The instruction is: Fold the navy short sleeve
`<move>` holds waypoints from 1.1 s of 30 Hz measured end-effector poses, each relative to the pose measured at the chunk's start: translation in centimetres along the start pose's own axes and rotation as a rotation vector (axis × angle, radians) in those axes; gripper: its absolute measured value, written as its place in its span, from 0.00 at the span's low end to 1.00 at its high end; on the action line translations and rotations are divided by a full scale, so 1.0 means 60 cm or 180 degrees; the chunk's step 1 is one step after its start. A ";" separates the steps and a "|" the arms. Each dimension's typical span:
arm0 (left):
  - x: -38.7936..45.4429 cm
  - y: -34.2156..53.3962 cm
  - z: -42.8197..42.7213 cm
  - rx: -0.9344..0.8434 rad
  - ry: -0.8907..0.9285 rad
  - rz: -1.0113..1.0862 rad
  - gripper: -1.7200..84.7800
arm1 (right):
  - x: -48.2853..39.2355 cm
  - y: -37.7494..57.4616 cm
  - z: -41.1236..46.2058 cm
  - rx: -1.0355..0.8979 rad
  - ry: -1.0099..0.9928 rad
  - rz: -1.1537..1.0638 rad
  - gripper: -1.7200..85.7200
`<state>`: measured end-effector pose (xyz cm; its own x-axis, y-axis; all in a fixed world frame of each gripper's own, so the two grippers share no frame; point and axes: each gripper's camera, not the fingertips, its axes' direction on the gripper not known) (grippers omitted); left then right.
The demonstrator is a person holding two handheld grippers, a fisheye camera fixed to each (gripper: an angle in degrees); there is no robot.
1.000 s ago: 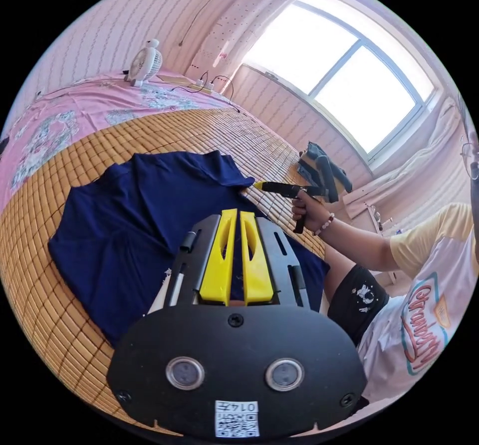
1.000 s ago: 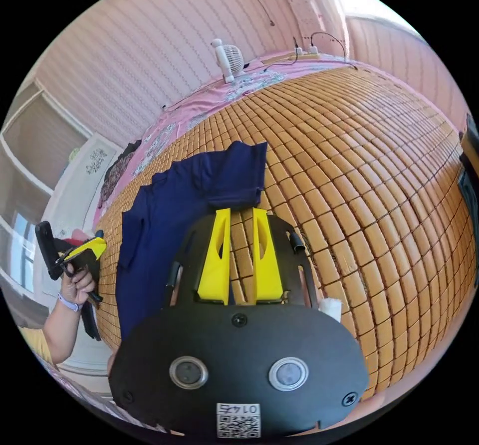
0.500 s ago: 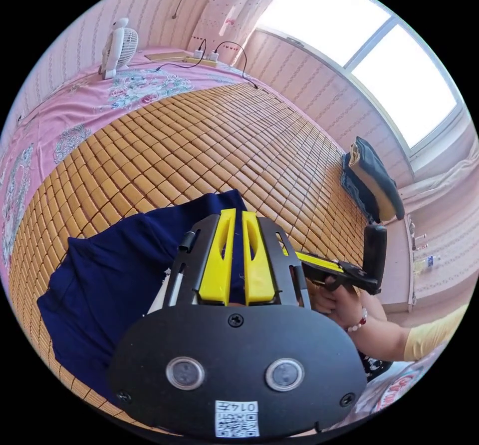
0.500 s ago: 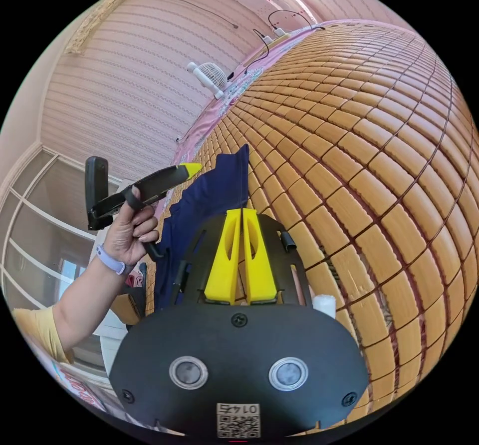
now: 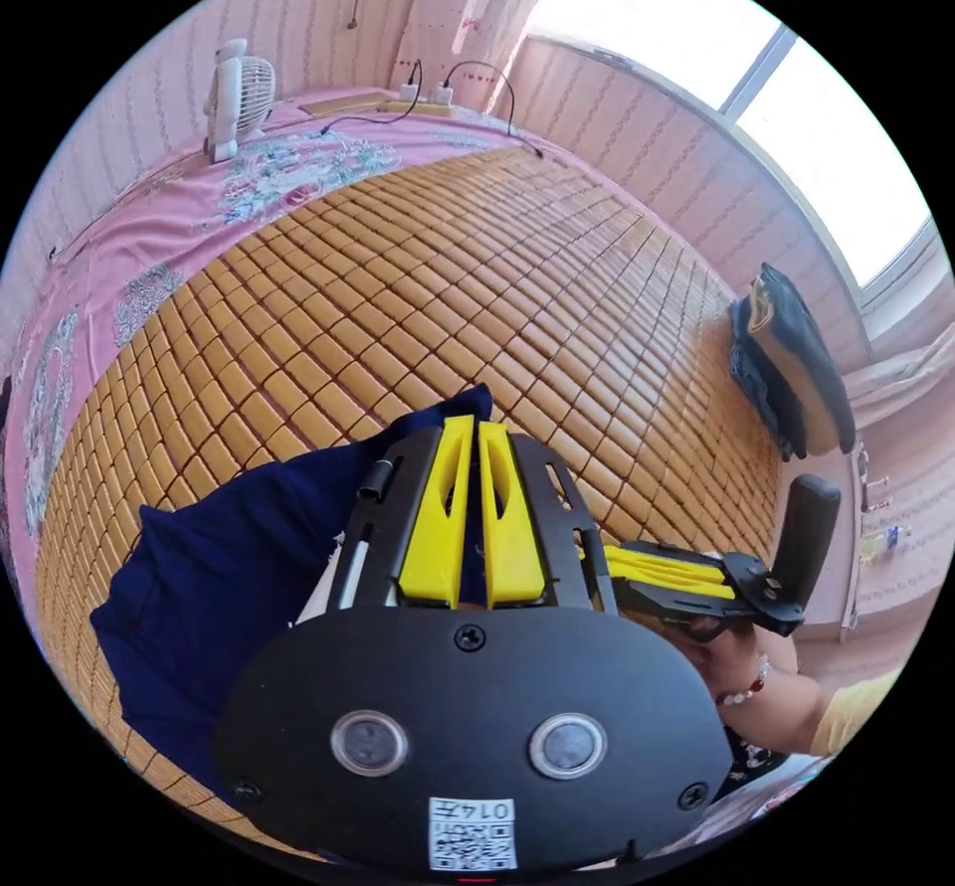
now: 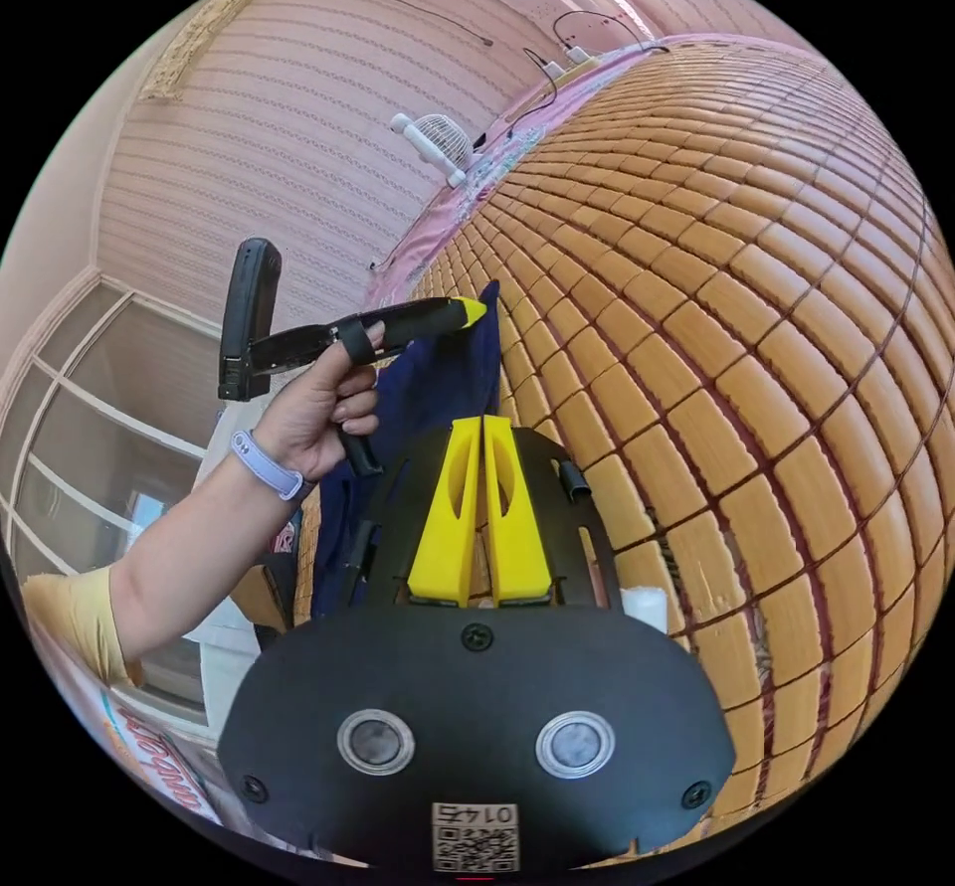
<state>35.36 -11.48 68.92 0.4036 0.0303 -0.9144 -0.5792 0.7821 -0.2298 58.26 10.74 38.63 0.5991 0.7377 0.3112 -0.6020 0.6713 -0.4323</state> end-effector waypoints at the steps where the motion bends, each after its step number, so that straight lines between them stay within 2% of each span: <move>1: -0.007 0.024 -0.053 0.0343 0.0158 -0.0022 0.01 | -0.027 -0.006 -0.009 -0.0033 -0.0022 -0.0354 0.03; 3: -0.018 0.078 -0.134 0.0762 0.0046 -0.0057 0.02 | -0.073 -0.006 -0.019 -0.0131 0.0098 -0.0943 0.03; 4: -0.035 0.124 -0.179 0.0971 -0.0188 -0.0265 0.02 | -0.096 -0.003 -0.023 -0.0241 0.0102 -0.1257 0.05; 5: -0.063 0.172 -0.211 0.1050 -0.0219 -0.0606 0.03 | -0.105 -0.001 -0.024 -0.0311 0.0089 -0.1362 0.05; 7: -0.106 0.236 -0.241 0.0969 0.0060 -0.0818 0.06 | -0.124 0.008 -0.021 -0.0604 0.0007 -0.1617 0.11; 10: -0.173 0.333 -0.285 0.0804 0.0085 -0.1264 0.09 | -0.127 0.014 -0.003 -0.0725 0.0382 -0.1677 0.12; 12: -0.208 0.389 -0.321 0.0922 -0.0052 -0.1513 0.09 | -0.128 0.005 0.017 -0.0761 0.0508 -0.1601 0.12; 14: -0.241 0.444 -0.366 0.1067 -0.0446 -0.1692 0.08 | -0.132 -0.013 0.045 -0.0789 0.0475 -0.1497 0.13; 17: -0.285 0.474 -0.393 0.1086 -0.0804 -0.1785 0.09 | -0.143 -0.051 0.106 -0.0857 0.0472 -0.1346 0.13; 21: -0.340 0.466 -0.392 0.0945 -0.0830 -0.1916 0.14 | -0.155 -0.097 0.185 -0.0897 0.0727 -0.1367 0.15; 25: -0.389 0.438 -0.358 0.0675 -0.0507 -0.2032 0.17 | -0.160 -0.124 0.243 -0.1122 0.0764 -0.1329 0.13; 27: -0.408 0.428 -0.334 0.0274 -0.0392 -0.2075 0.15 | -0.159 -0.130 0.253 -0.1084 0.0892 -0.1229 0.09; 29: -0.398 0.415 -0.335 -0.0022 -0.0824 -0.1788 0.07 | -0.158 -0.134 0.255 -0.1033 0.0994 -0.1222 0.05; 33: -0.382 0.405 -0.362 0.0007 -0.1063 -0.1588 0.04 | -0.168 -0.147 0.238 -0.0917 0.0963 -0.1234 0.02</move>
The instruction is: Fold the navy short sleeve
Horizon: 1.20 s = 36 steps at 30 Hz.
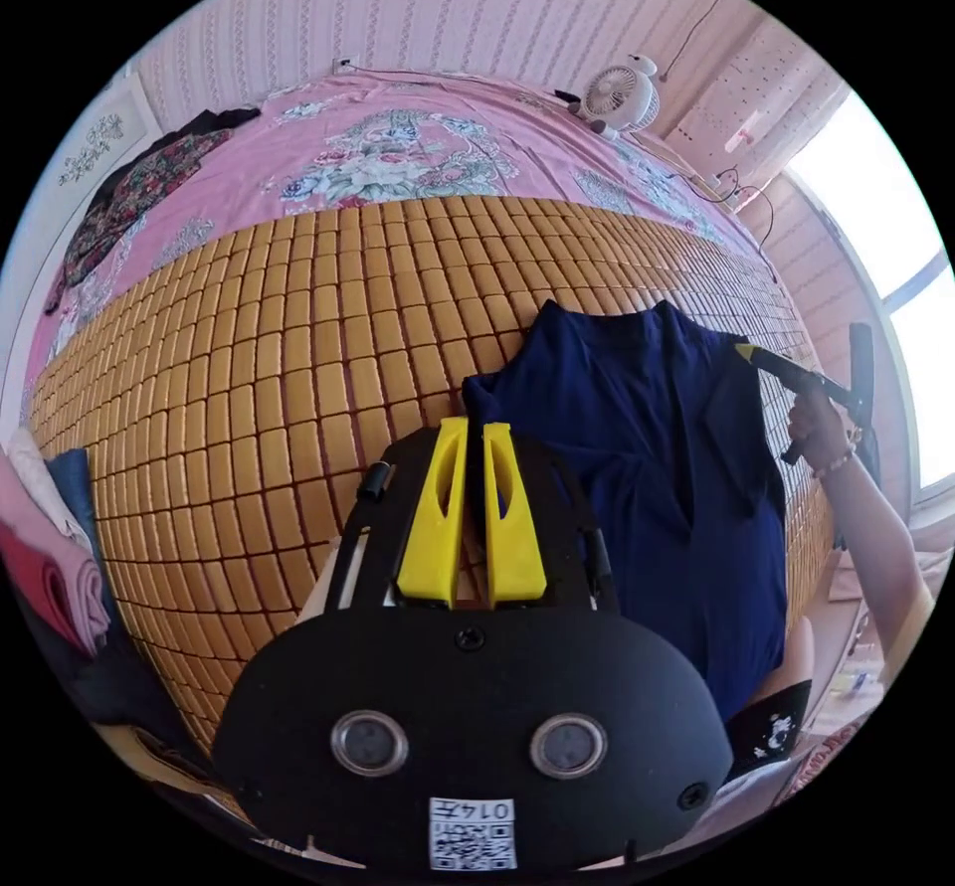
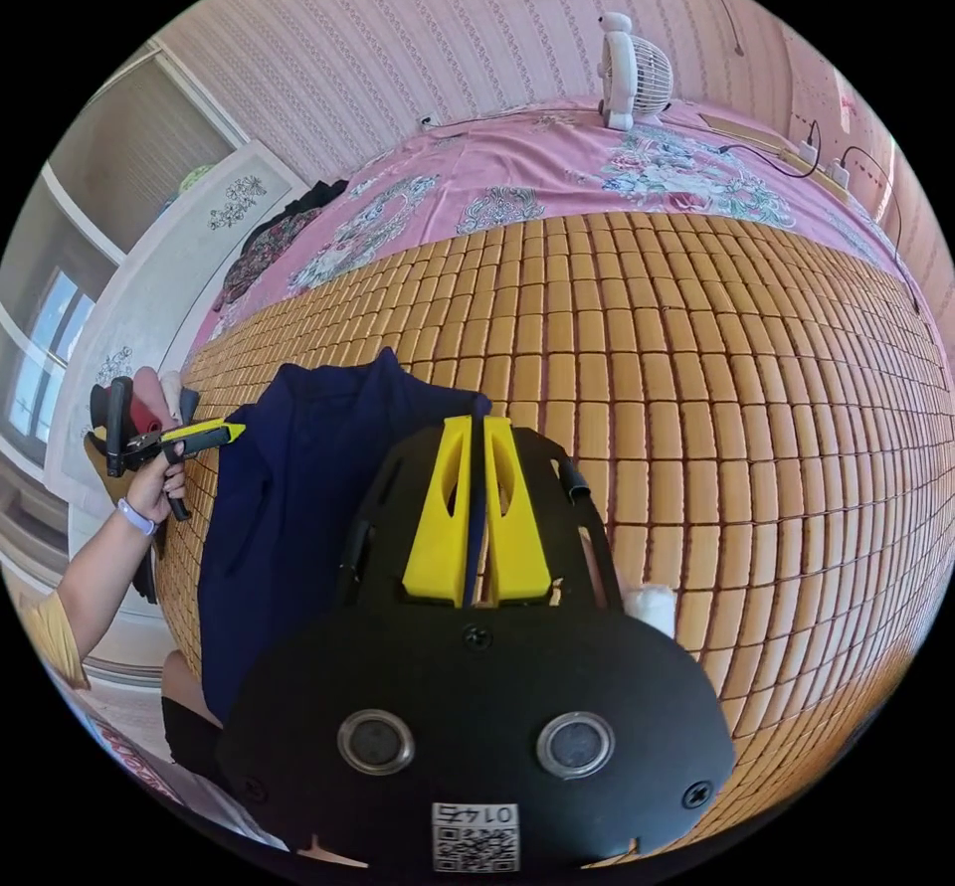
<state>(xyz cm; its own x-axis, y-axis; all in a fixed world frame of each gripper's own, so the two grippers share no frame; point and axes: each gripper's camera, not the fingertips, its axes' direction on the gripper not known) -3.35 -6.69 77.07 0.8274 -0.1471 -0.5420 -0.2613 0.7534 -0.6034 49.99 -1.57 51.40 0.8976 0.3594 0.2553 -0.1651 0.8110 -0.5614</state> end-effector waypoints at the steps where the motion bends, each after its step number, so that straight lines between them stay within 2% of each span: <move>1: -0.002 0.001 -0.020 0.0144 0.0044 -0.0042 0.03 | -0.002 -0.002 -0.016 0.0091 -0.0025 -0.0013 0.02; 6: -0.002 0.034 -0.121 0.0645 0.0354 -0.0142 0.02 | -0.034 0.006 -0.105 0.0437 -0.0085 -0.0382 0.02; 9: 0.011 0.091 -0.188 0.0841 0.0389 0.0100 0.02 | -0.057 0.041 -0.164 0.0525 -0.0152 -0.0658 0.02; 12: 0.015 0.181 -0.250 0.0974 0.0490 0.0411 0.03 | -0.069 0.111 -0.222 0.0581 -0.0489 -0.1023 0.02; 14: 0.008 0.286 -0.288 0.0982 0.0774 0.0489 0.04 | -0.068 0.174 -0.252 0.0571 -0.0684 -0.1088 0.03; 16: 0.003 0.386 -0.303 0.0888 0.1103 0.0399 0.05 | -0.063 0.276 -0.281 0.0395 -0.1067 -0.1105 0.04; 19: 0.010 0.561 -0.304 0.0523 0.0960 0.0083 0.09 | -0.053 0.406 -0.267 -0.0197 -0.1368 -0.0907 0.08; 22: 0.016 0.703 -0.318 0.0310 0.0620 -0.0310 0.09 | -0.041 0.494 -0.251 -0.0681 -0.1257 -0.0543 0.11; 26: 0.015 0.810 -0.352 0.0296 0.0753 -0.0673 0.07 | -0.056 0.533 -0.280 -0.0554 -0.1150 -0.0424 0.11; 30: 0.037 0.848 -0.367 0.0393 0.0866 -0.0608 0.06 | -0.101 0.546 -0.287 -0.0567 -0.1116 -0.0528 0.10; 36: 0.127 0.892 -0.338 0.0450 0.1096 -0.0221 0.06 | -0.219 0.578 -0.259 -0.0779 -0.0688 -0.1090 0.09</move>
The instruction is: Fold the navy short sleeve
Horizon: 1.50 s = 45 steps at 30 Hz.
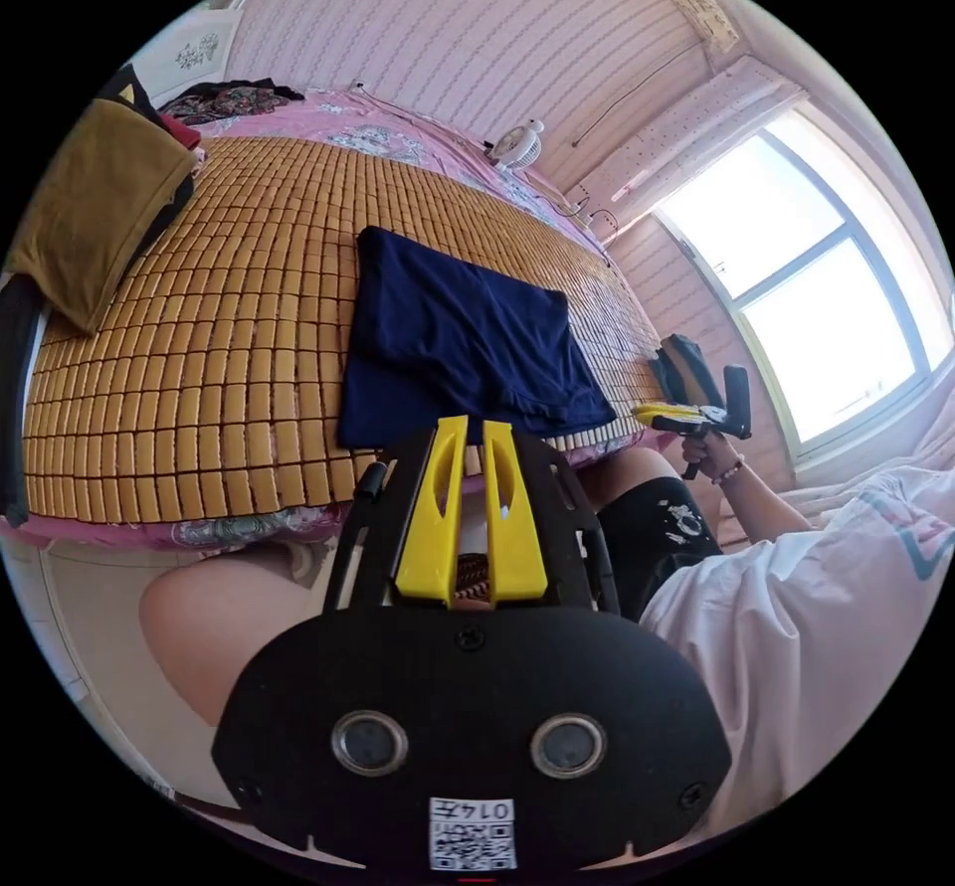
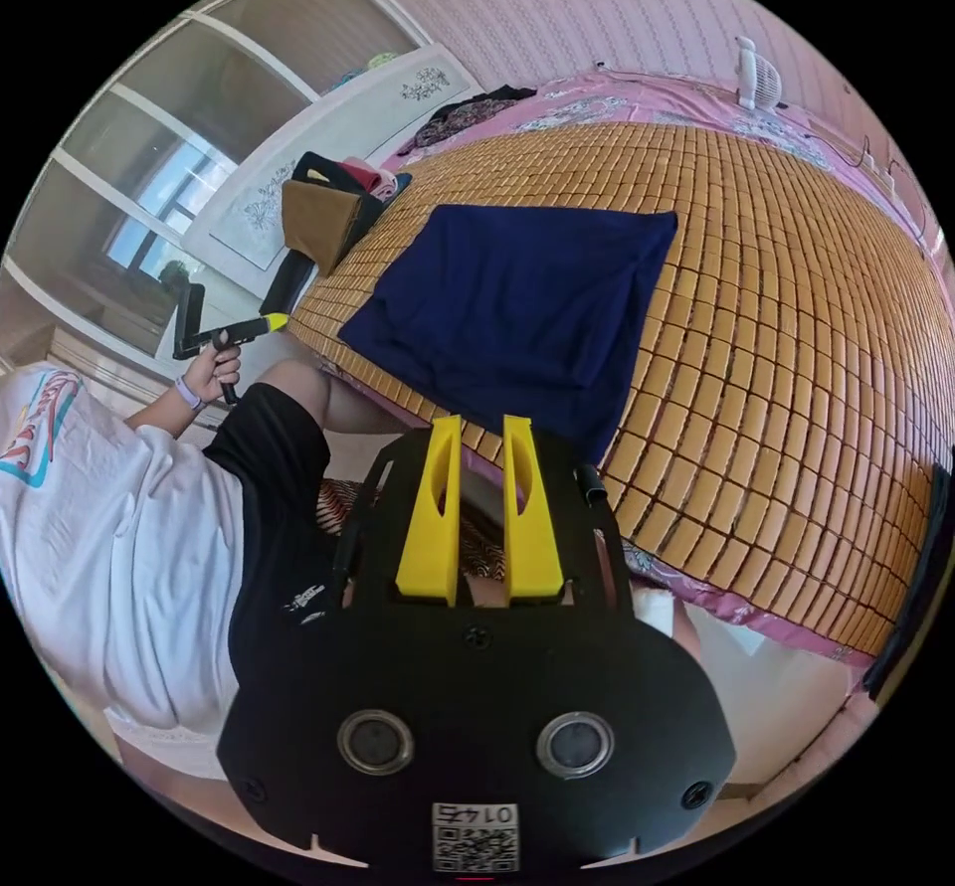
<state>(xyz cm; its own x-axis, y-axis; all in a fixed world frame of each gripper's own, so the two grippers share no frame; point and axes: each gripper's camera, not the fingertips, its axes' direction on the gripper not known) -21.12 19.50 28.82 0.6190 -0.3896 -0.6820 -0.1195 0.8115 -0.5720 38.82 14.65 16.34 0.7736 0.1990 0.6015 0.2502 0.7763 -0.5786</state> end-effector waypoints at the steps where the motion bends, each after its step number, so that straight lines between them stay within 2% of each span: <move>1: 0.016 0.010 0.016 -0.0041 0.0055 0.0097 0.06 | -0.024 -0.003 0.013 -0.0036 0.0108 -0.0084 0.09; 10: 0.113 0.039 0.118 -0.0422 -0.0188 0.0791 0.07 | -0.124 -0.046 0.082 -0.0134 0.0305 -0.0325 0.06; 14: 0.127 0.025 0.159 -0.0375 -0.0413 0.1074 0.02 | -0.131 -0.068 0.094 -0.0022 0.0225 -0.0213 0.07; 21: 0.118 -0.010 0.270 -0.0630 -0.0740 0.1012 0.01 | -0.125 -0.166 0.145 -0.0100 0.0381 -0.0045 0.09; 23: 0.097 -0.017 0.303 -0.0763 -0.0963 0.0819 0.01 | -0.128 -0.193 0.162 -0.0167 0.0469 -0.0084 0.09; 26: 0.074 -0.005 0.315 -0.0744 -0.0782 0.0836 0.01 | -0.128 -0.224 0.198 -0.0375 0.0678 -0.0047 0.07; 31: 0.071 0.030 0.311 -0.0785 -0.0935 0.1096 0.01 | -0.142 -0.254 0.207 -0.0538 0.0383 0.0016 0.05; 37: 0.033 0.052 0.295 -0.0906 -0.0576 0.0552 0.01 | -0.178 -0.279 0.228 -0.1046 0.0014 -0.0068 0.03; 41: 0.051 0.058 0.261 -0.0563 -0.0437 0.0674 0.01 | -0.188 -0.314 0.200 -0.0931 0.0167 -0.0228 0.02; 45: 0.076 0.045 0.299 -0.0477 -0.0444 0.0937 0.01 | -0.191 -0.419 0.194 -0.0734 0.0430 -0.0460 0.02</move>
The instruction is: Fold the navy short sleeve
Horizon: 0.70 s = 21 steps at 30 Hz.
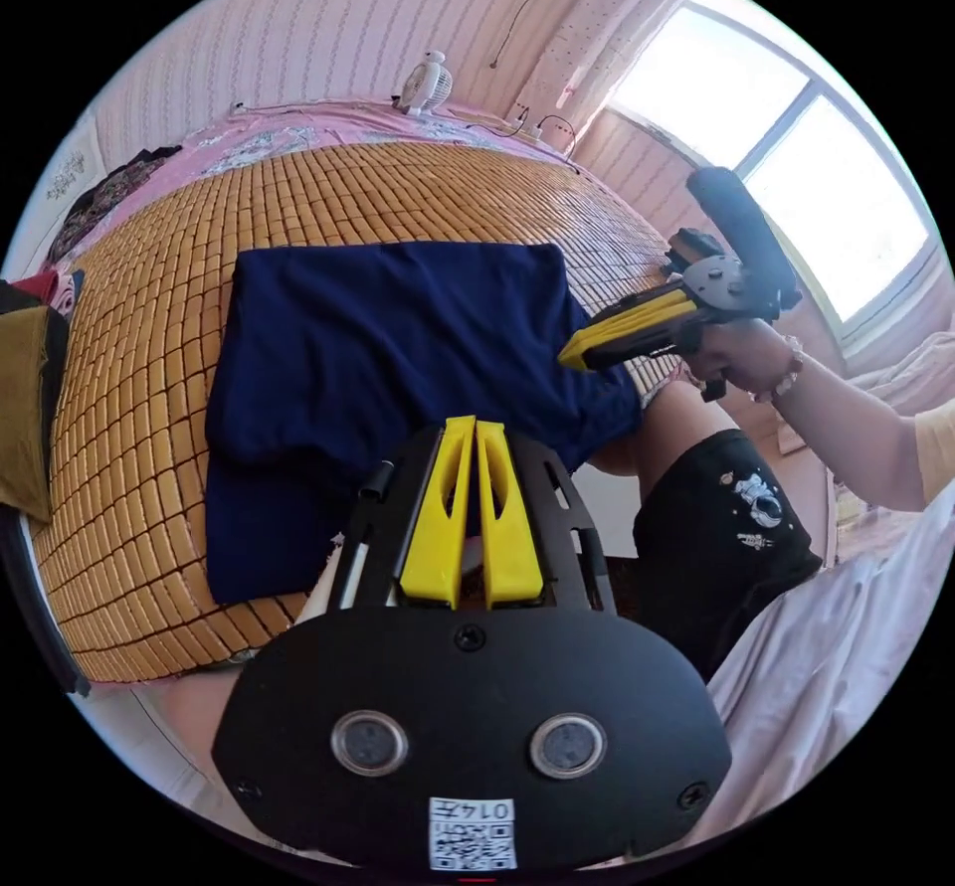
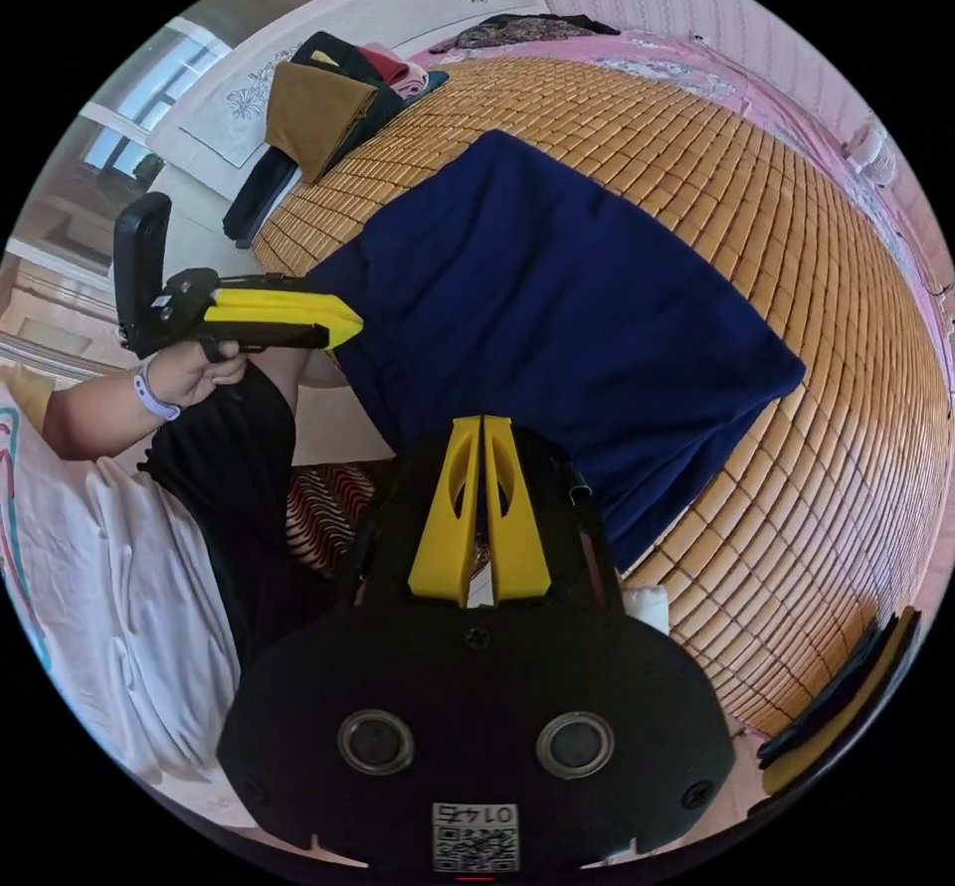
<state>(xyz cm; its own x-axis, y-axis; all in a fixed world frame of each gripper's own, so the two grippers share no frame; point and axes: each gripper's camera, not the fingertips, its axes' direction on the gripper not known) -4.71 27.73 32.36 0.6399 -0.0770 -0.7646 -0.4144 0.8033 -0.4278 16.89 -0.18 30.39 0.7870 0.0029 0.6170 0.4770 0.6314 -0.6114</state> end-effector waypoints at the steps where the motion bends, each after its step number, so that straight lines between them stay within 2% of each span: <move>1: 0.005 -0.008 0.021 -0.0035 -0.0037 0.0004 0.01 | 0.005 -0.040 0.003 0.0048 0.0189 -0.0021 0.02; 4: 0.019 -0.021 0.058 -0.0030 -0.0031 0.0171 0.01 | 0.021 -0.144 0.026 -0.0107 0.0498 -0.0059 0.02; 8: 0.002 -0.021 0.104 -0.0297 -0.0173 0.0120 0.01 | 0.019 -0.238 0.049 -0.0290 0.0565 -0.0188 0.02; 9: 0.000 -0.018 0.111 -0.0336 -0.0143 0.0118 0.01 | 0.017 -0.261 0.070 -0.0569 0.0605 -0.0253 0.02; 10: -0.004 -0.008 0.113 -0.0194 -0.0119 0.0147 0.01 | 0.014 -0.277 0.092 -0.0851 0.0683 -0.0333 0.02; 15: -0.008 0.019 0.127 0.0096 -0.0163 0.0226 0.01 | 0.016 -0.327 0.090 -0.1227 0.0621 -0.0404 0.02; 21: -0.012 0.029 0.144 0.0162 -0.0226 0.0229 0.01 | 0.053 -0.347 0.081 -0.1064 0.0624 -0.0119 0.02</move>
<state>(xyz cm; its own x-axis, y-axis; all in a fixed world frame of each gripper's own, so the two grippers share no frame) -0.32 34.30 36.34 0.6546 0.0226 -0.7556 -0.4287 0.8343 -0.3465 7.59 -9.51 47.51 0.8111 -0.1841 0.5552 0.5825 0.3407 -0.7380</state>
